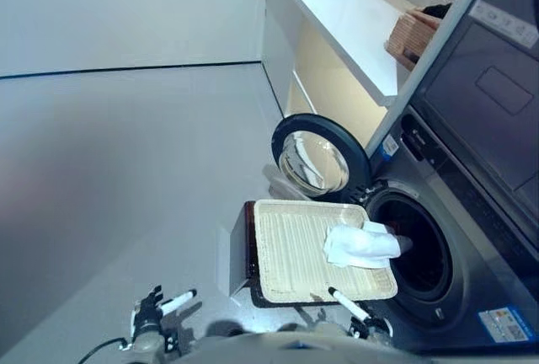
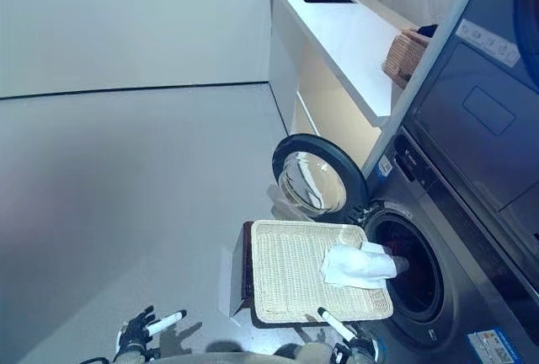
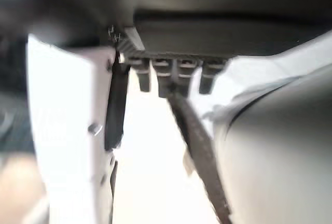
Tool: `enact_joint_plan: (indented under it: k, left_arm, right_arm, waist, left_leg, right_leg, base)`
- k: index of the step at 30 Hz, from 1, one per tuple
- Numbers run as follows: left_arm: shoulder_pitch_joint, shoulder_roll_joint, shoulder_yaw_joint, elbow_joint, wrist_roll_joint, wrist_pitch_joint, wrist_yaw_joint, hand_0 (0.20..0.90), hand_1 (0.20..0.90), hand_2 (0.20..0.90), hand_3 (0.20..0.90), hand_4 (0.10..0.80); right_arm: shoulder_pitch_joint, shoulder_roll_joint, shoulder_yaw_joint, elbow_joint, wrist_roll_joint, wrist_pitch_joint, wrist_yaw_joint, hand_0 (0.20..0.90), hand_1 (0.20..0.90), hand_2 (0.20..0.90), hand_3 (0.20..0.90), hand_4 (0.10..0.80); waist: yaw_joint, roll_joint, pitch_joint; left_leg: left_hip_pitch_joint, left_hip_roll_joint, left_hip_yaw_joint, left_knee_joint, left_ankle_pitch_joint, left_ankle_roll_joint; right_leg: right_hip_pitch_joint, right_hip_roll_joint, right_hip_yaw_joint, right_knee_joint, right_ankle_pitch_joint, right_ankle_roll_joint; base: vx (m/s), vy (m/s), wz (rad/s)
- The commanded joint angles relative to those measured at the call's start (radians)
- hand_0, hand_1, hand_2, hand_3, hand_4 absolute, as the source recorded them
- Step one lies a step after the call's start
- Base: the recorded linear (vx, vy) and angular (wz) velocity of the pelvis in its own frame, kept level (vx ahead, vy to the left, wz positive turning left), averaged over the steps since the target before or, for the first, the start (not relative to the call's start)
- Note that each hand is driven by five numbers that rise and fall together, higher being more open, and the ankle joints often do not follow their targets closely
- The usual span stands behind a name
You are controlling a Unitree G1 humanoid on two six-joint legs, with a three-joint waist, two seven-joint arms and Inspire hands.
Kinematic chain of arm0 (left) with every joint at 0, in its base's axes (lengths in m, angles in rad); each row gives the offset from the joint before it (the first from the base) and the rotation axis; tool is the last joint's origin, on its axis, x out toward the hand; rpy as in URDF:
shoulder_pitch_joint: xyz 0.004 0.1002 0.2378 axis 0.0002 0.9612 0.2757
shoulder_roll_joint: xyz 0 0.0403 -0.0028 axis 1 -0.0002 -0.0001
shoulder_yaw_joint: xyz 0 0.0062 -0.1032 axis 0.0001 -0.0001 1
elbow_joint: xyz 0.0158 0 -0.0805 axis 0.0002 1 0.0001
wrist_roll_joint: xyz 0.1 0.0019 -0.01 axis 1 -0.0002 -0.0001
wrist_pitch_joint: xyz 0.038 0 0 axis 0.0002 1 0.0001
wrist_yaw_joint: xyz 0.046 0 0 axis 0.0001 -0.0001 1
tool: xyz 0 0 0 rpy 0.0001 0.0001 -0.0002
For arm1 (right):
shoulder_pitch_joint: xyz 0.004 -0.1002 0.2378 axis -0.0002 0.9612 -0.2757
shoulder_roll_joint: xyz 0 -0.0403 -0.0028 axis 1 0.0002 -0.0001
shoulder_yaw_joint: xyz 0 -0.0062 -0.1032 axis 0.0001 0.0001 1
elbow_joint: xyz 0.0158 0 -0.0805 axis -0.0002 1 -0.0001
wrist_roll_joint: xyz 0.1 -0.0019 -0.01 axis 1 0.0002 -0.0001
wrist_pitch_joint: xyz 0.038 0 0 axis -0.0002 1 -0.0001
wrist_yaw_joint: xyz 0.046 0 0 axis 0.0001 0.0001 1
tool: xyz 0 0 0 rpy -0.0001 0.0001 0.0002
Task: Pick up the clothes and place them into the washing machine
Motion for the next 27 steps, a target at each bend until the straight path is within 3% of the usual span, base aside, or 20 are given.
enact_joint_plan:
  k: [1, 3, 5, 6, 11, 19, 20, 21, 22, 24, 26, 27]
  left_arm:
    - [-0.038, 0.027, 0.026, -0.035, 0.031, -0.048, 0.002, 0.9, 0.9, 0.9, 0.9, 0.8]
    - [-0.043, 0.019, 0.022, -0.041, 0.037, -0.053, 0.005, 0.9, 0.9, 0.9, 0.9, 0.8]
    - [-0.039, 0.008, 0.024, -0.054, 0.026, -0.056, 0.001, 0.9, 0.9, 0.9, 0.9, 0.8]
    - [-0.035, 0.0, 0.024, -0.055, 0.022, -0.06, 0.001, 0.9, 0.9, 0.9, 0.9, 0.8]
    - [-0.03, -0.02, 0.015, -0.058, 0.006, -0.059, -0.005, 0.9, 0.9, 0.9, 0.9, 0.8]
    - [-0.044, -0.028, -0.001, -0.077, -0.007, -0.053, -0.004, 0.9, 0.9, 0.9, 0.9, 0.8]
    - [-0.049, -0.028, -0.006, -0.088, -0.008, -0.053, -0.002, 0.9, 0.9, 0.9, 0.9, 0.8]
    - [-0.052, -0.032, -0.011, -0.108, -0.02, -0.057, -0.005, 0.9, 0.9, 0.9, 0.9, 0.8]
    - [-0.052, -0.031, -0.012, -0.108, -0.02, -0.057, -0.005, 0.9, 0.9, 0.9, 0.9, 0.8]
    - [-0.056, -0.039, -0.01, -0.142, -0.056, -0.064, -0.009, 0.9, 0.9, 0.9, 0.9, 0.8]
    - [-0.053, -0.044, -0.011, -0.148, -0.069, -0.066, -0.011, 0.9, 0.9, 0.9, 0.9, 0.8]
    - [-0.053, -0.047, -0.015, -0.145, -0.072, -0.066, -0.012, 0.9, 0.9, 0.9, 0.9, 0.8]
  right_arm:
    - [-0.04, -0.051, -0.02, -0.024, 0.01, -0.032, -0.015, 0.9, 0.9, 0.9, 0.9, 0.8]
    - [-0.042, -0.054, -0.019, -0.028, 0.014, -0.032, -0.013, 0.9, 0.9, 0.9, 0.9, 0.8]
    - [-0.035, -0.05, -0.013, -0.031, 0.015, -0.034, -0.005, 0.9, 0.9, 0.9, 0.9, 0.8]
    - [-0.031, -0.05, -0.01, -0.026, 0.018, -0.033, 0.0, 0.9, 0.9, 0.9, 0.9, 0.8]
    - [-0.031, -0.064, 0.01, -0.036, 0.031, -0.042, 0.017, 0.9, 0.9, 0.9, 0.9, 0.8]
    - [-0.047, -0.075, 0.07, -0.102, 0.025, -0.054, 0.026, 0.9, 0.9, 0.9, 0.9, 0.8]
    - [-0.048, -0.072, 0.08, -0.108, 0.024, -0.052, 0.028, 0.9, 0.9, 0.9, 0.9, 0.8]
    - [-0.045, -0.073, 0.095, -0.106, 0.015, -0.049, 0.032, 0.9, 0.9, 0.9, 0.9, 0.8]
    - [-0.045, -0.073, 0.095, -0.106, 0.014, -0.049, 0.032, 0.9, 0.9, 0.9, 0.9, 0.8]
    - [-0.051, -0.074, 0.133, -0.104, -0.019, -0.041, 0.03, 0.9, 0.9, 0.9, 0.9, 0.8]
    - [-0.056, -0.075, 0.144, -0.105, -0.03, -0.036, 0.024, 0.9, 0.9, 0.9, 0.9, 0.8]
    - [-0.064, -0.074, 0.152, -0.107, -0.039, -0.034, 0.019, 0.9, 0.9, 0.9, 0.9, 0.8]
  waist:
    - [-0.017, -0.007, 0.017]
    - [-0.029, -0.015, 0.024]
    - [-0.034, -0.025, 0.02]
    - [-0.034, -0.031, 0.009]
    - [-0.03, -0.029, -0.023]
    - [-0.032, -0.032, -0.033]
    - [-0.031, -0.036, -0.032]
    - [-0.02, -0.049, -0.026]
    - [-0.021, -0.048, -0.026]
    - [0.007, -0.069, -0.004]
    - [0.014, -0.07, 0.0]
    - [0.021, -0.072, 0.003]
  left_leg:
    - [0.055, 0.025, -0.026, 0.012, -0.03, -0.142]
    - [0.074, 0.03, -0.04, 0.018, -0.048, -0.153]
    - [0.098, 0.034, -0.051, 0.022, -0.068, -0.16]
    - [0.109, 0.039, -0.059, 0.023, -0.074, -0.165]
    - [0.098, 0.076, -0.072, 0.108, -0.034, -0.2]
    - [0.062, 0.115, -0.079, 0.325, 0.092, -0.259]
    - [0.048, 0.114, -0.079, 0.378, 0.113, -0.258]
    - [0.001, 0.091, -0.084, 0.497, 0.158, -0.259]
    - [-0.001, 0.091, -0.085, 0.501, 0.157, -0.259]
    - [-0.065, 0.037, -0.109, 0.666, 0.189, -0.245]
    - [-0.089, 0.043, -0.094, 0.678, 0.196, -0.237]
    - [-0.118, 0.06, -0.075, 0.65, 0.202, -0.232]
  right_leg:
    - [-0.012, 0.027, -0.046, -0.21, 0.164, -0.002]
    - [-0.016, 0.035, -0.025, -0.275, 0.195, 0.017]
    - [-0.002, 0.05, 0.008, -0.303, 0.198, 0.018]
    - [0.013, 0.063, 0.036, -0.316, 0.199, 0.013]
    - [0.052, 0.109, 0.043, -0.312, 0.179, -0.021]
    - [0.139, 0.182, 0.063, -0.321, 0.106, -0.083]
    - [0.153, 0.19, 0.074, -0.326, 0.098, -0.093]
    - [0.185, 0.191, 0.088, -0.339, 0.092, -0.104]
    - [0.185, 0.191, 0.088, -0.339, 0.092, -0.104]
    - [0.206, 0.186, 0.123, -0.343, 0.092, -0.117]
    - [0.215, 0.186, 0.129, -0.348, 0.092, -0.119]
    - [0.221, 0.182, 0.129, -0.351, 0.087, -0.118]
  base:
    - [0.241, -0.091, 0.4]
    - [0.295, -0.129, 0.63]
    - [0.261, -0.16, 0.5]
    - [0.243, -0.169, 0.39]
    - [0.183, -0.177, 0.2]
    - [0.122, -0.188, -0.16]
    - [0.163, -0.247, -0.37]
    - [0.117, -0.186, -0.38]
    - [0.099, -0.169, -0.41]
    - [0.064, -0.15, -0.27]
    - [0.042, -0.096, -0.59]
    - [0.033, -0.059, -0.75]
